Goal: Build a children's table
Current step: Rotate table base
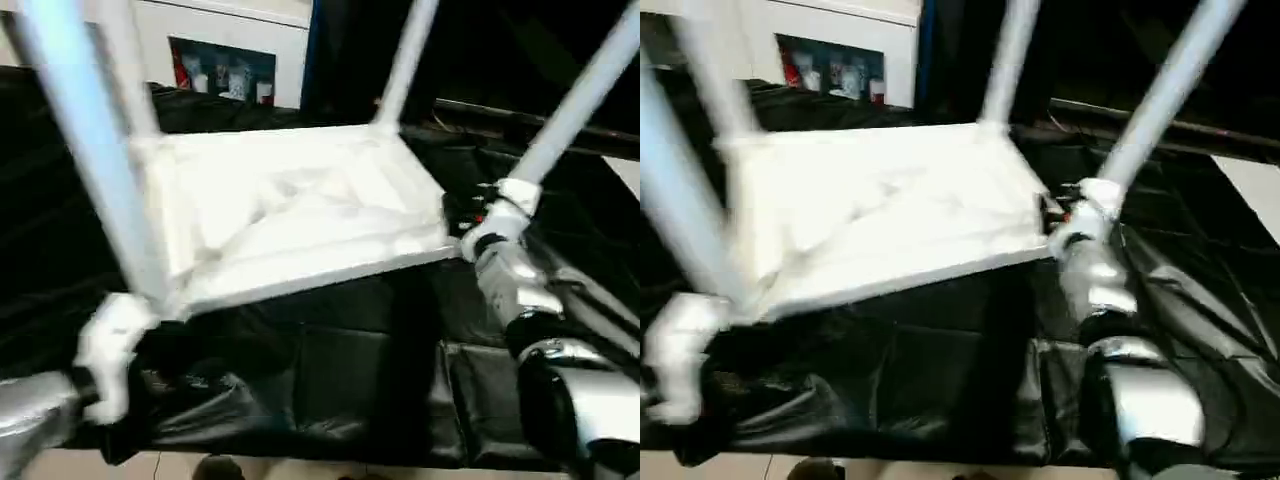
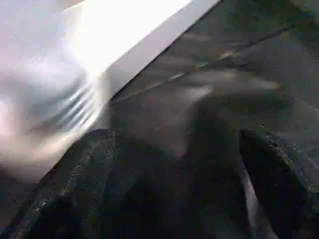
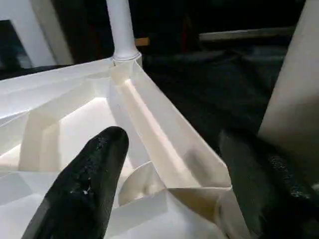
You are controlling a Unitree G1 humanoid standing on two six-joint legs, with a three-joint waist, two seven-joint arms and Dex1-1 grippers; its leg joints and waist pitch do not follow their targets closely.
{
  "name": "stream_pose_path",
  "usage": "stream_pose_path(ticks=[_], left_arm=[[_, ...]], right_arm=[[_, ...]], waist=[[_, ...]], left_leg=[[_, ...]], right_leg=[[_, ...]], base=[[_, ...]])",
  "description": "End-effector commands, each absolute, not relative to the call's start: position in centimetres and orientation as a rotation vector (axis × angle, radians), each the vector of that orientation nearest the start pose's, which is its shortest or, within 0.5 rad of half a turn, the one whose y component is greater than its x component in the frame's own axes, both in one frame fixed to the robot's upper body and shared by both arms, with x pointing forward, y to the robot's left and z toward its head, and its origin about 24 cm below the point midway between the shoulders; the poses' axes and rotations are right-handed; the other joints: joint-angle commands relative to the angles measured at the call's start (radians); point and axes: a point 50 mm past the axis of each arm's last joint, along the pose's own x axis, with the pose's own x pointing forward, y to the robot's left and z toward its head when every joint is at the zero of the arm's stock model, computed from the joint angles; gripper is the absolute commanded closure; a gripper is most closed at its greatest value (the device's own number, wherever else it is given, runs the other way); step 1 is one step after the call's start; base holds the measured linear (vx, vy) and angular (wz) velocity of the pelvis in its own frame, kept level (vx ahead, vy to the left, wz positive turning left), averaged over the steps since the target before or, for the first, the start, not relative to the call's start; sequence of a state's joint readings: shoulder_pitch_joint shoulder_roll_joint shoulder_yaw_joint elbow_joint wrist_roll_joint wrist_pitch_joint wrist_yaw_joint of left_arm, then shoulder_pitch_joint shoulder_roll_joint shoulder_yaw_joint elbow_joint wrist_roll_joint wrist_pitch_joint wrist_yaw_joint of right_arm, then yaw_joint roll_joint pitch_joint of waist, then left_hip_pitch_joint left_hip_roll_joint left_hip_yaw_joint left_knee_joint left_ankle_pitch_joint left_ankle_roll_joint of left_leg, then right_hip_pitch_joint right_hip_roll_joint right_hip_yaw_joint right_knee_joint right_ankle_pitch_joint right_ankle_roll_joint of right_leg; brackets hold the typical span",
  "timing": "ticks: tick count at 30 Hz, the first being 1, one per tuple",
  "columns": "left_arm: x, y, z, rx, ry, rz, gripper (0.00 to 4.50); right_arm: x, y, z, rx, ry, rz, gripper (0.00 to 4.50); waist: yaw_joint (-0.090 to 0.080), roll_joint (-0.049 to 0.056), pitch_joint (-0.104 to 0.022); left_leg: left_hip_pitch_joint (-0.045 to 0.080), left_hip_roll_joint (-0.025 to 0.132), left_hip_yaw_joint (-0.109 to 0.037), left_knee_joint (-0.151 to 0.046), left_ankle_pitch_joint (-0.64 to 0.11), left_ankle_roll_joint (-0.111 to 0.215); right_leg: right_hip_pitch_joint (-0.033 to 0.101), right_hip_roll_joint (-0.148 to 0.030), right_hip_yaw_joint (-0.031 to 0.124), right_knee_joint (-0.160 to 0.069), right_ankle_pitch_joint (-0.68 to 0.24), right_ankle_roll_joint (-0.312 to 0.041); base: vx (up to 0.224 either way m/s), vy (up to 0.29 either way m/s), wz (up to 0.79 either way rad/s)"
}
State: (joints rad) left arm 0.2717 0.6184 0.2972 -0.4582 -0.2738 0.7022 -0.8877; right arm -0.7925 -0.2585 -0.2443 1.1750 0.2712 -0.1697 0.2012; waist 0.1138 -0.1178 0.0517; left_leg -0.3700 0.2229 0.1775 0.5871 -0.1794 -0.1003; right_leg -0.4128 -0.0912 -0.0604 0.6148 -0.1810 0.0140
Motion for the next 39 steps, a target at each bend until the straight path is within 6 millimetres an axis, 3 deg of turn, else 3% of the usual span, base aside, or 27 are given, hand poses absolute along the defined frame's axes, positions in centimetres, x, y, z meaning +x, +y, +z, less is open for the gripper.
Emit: stream_pose_path(ticks=[1,4,6,9,10,12,15,16,17,18,20,21,22,23,25,32,34,39], left_arm=[[17.6,26.4,9.0,0.152,0.542,-0.631,0.07],[17.2,27.5,9.5,0.146,0.55,-0.62,0.07],[17.6,28.4,10.8,0.141,0.455,-0.598,0.07],[18.8,28.6,12.2,0.112,0.307,-0.559,0.07],[19.7,28.0,12.7,0.094,0.223,-0.563,0.07],[20.3,27.5,12.9,0.079,0.183,-0.573,0.07],[21.9,25.8,13.5,0.03,0.083,-0.621,0.07],[22.3,25.4,13.6,0.012,0.062,-0.636,0.07],[22.9,24.5,13.9,-0.016,0.029,-0.667,0.07],[23.8,23.0,14.1,-0.066,-0.007,-0.728,0.07],[24.2,22.3,14.2,-0.084,-0.017,-0.76,0.07],[24.7,21.6,14.2,-0.093,-0.023,-0.792,0.07],[24.9,20.9,14.2,-0.098,-0.022,-0.827,0.07],[25.0,20.4,14.2,-0.102,-0.018,-0.856,0.07],[25.2,18.7,14.3,-0.127,0.001,-0.97,0.07],[24.6,15.4,14.9,-0.183,0.071,-1.255,0.07],[24.1,13.5,15.5,-0.218,0.094,-1.406,0.07],[23.9,11.4,16.1,-0.254,0.085,-1.525,0.07]], right_arm=[[37.4,-21.8,5.9,0.13,0.133,0.018,1.2],[37.2,-21.0,5.5,0.084,0.139,0.092,1.2],[36.7,-20.2,4.8,0.079,0.125,0.133,1.2],[36.1,-19.9,4.1,0.123,0.105,0.112,1.2],[35.4,-19.8,3.2,0.145,0.108,0.084,1.2],[34.9,-19.8,2.6,0.145,0.111,0.07,1.2],[33.6,-20.1,1.1,0.157,0.125,0.0,1.2],[33.4,-20.2,0.8,0.16,0.13,-0.02,1.2],[33.0,-20.4,0.3,0.157,0.139,-0.054,1.2],[32.4,-20.7,-0.3,0.132,0.157,-0.097,1.2],[32.3,-20.7,-0.5,0.116,0.17,-0.109,1.2],[32.3,-20.7,-0.7,0.097,0.192,-0.113,1.2],[32.3,-20.6,-0.8,0.073,0.209,-0.115,1.2],[32.4,-20.6,-0.9,0.057,0.225,-0.115,1.2],[32.7,-20.4,-1.1,0.013,0.283,-0.093,1.2],[34.0,-18.8,-0.5,-0.054,0.342,0.069,1.2],[34.6,-17.5,0.0,-0.079,0.357,0.157,1.2],[35.1,-16.2,0.4,-0.115,0.357,0.231,1.2]], waist=[[-0.01,0.02,-0.048],[-0.018,0.019,-0.049],[-0.028,0.02,-0.05],[-0.025,0.026,-0.053],[-0.027,0.024,-0.054],[-0.024,0.024,-0.057],[-0.024,0.024,-0.059],[-0.024,0.024,-0.06],[-0.025,0.031,-0.06],[-0.024,0.03,-0.061],[-0.024,0.029,-0.062],[-0.027,0.024,-0.061],[-0.025,0.028,-0.062],[-0.027,0.025,-0.061],[-0.026,0.034,-0.062],[-0.028,0.023,-0.063],[-0.031,0.022,-0.064],[-0.042,0.018,-0.063]], left_leg=[[0.015,0.0,0.009,-0.076,-0.341,-0.026],[0.011,0.001,0.002,-0.078,-0.365,-0.032],[0.012,0.002,0.002,-0.078,-0.374,-0.028],[0.021,0.003,0.005,-0.078,-0.343,-0.035],[0.015,0.003,0.002,-0.08,-0.33,-0.035],[0.02,0.004,0.003,-0.079,-0.322,-0.041],[0.016,0.003,0.004,-0.079,-0.305,-0.047],[0.02,0.002,0.005,-0.076,-0.308,-0.049],[0.016,0.001,0.003,-0.079,-0.307,-0.055],[0.022,0.002,0.005,-0.076,-0.32,-0.057],[0.016,-0.001,0.003,-0.077,-0.316,-0.063],[0.015,-0.001,0.003,-0.077,-0.315,-0.06],[0.018,-0.001,0.004,-0.075,-0.317,-0.059],[0.016,-0.001,0.004,-0.075,-0.315,-0.057],[0.019,-0.001,0.003,-0.076,-0.32,-0.062],[0.012,0.0,0.007,-0.071,-0.282,-0.061],[0.011,-0.002,0.007,-0.069,-0.266,-0.062],[0.007,-0.001,0.009,-0.066,-0.255,-0.067]], right_leg=[[0.026,-0.022,0.032,-0.073,-0.322,-0.118],[0.027,-0.026,0.03,-0.073,-0.344,-0.117],[0.024,-0.025,0.032,-0.073,-0.332,-0.13],[0.023,-0.021,0.033,-0.067,-0.242,-0.154],[0.03,-0.021,0.032,-0.061,-0.216,-0.16],[0.03,-0.022,0.032,-0.058,-0.197,-0.159],[0.035,-0.024,0.033,-0.058,-0.198,-0.151],[0.031,-0.023,0.033,-0.057,-0.192,-0.153],[0.036,-0.025,0.033,-0.055,-0.194,-0.152],[0.031,-0.024,0.033,-0.059,-0.197,-0.15],[0.038,-0.025,0.032,-0.057,-0.203,-0.145],[0.038,-0.024,0.031,-0.061,-0.217,-0.137],[0.035,-0.025,0.032,-0.06,-0.217,-0.138],[0.036,-0.025,0.032,-0.062,-0.222,-0.137],[0.034,-0.024,0.031,-0.06,-0.233,-0.139],[0.039,-0.026,0.033,-0.053,-0.201,-0.156],[0.041,-0.025,0.033,-0.048,-0.195,-0.162],[0.042,-0.026,0.034,-0.05,-0.2,-0.167]], base=[[0.0,0.0,0.0],[0.0,0.0,0.0],[0.0,0.0,0.0],[0.0,0.0,0.0],[0.0,0.0,0.0],[0.0,0.0,0.0],[0.0,0.0,0.0],[0.0,0.0,0.0],[0.0,0.0,0.0],[0.0,0.0,0.0],[0.0,0.0,0.0],[0.0,0.0,0.0],[0.0,0.0,0.0],[0.0,0.0,0.0],[0.0,0.0,0.0],[0.0,0.0,0.0],[0.0,0.0,0.0],[0.0,0.0,0.0]])
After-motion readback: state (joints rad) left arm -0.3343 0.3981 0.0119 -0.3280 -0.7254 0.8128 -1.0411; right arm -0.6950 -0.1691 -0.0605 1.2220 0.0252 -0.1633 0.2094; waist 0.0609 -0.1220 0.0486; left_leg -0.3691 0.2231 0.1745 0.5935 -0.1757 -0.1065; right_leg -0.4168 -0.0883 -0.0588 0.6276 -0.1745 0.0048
